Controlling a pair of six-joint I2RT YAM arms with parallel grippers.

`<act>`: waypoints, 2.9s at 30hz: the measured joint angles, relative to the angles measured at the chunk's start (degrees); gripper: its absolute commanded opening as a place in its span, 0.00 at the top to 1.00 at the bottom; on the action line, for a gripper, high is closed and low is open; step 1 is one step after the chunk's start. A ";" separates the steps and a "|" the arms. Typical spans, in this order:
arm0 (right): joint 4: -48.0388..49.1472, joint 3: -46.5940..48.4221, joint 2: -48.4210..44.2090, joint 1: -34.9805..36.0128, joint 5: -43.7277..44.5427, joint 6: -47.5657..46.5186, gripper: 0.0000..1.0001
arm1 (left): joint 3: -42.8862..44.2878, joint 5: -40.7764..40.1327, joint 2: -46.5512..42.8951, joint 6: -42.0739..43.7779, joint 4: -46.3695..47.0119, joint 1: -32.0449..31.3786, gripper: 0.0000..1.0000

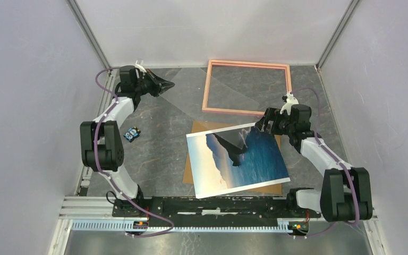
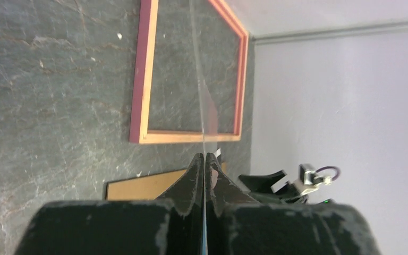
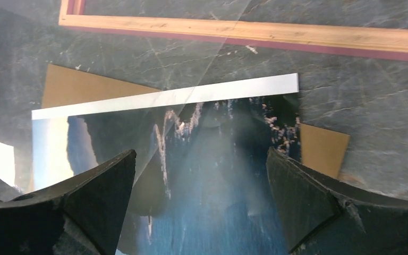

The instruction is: Put the photo into the frame

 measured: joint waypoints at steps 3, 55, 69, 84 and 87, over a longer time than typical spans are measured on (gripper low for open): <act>2.40 0.00 2.95 -0.15 -3.43 2.03 0.03 | -0.87 1.44 2.69 -5.01 6.01 2.34 0.98; 53.72 -14.34 24.33 4.76 -7.48 49.09 1.00 | -25.20 3.39 4.70 -20.41 26.36 1.53 0.41; 30.75 8.55 24.81 4.04 -9.03 19.28 1.00 | -18.38 -6.82 -8.41 0.04 -4.28 -2.27 0.05; 5.55 40.02 42.49 -1.53 -11.82 10.10 1.00 | -17.92 -6.69 -12.04 3.50 -8.68 -2.93 0.05; 3.65 42.10 44.57 -3.50 -13.66 9.84 1.00 | -17.97 -5.53 -12.09 3.43 -7.02 -2.93 0.05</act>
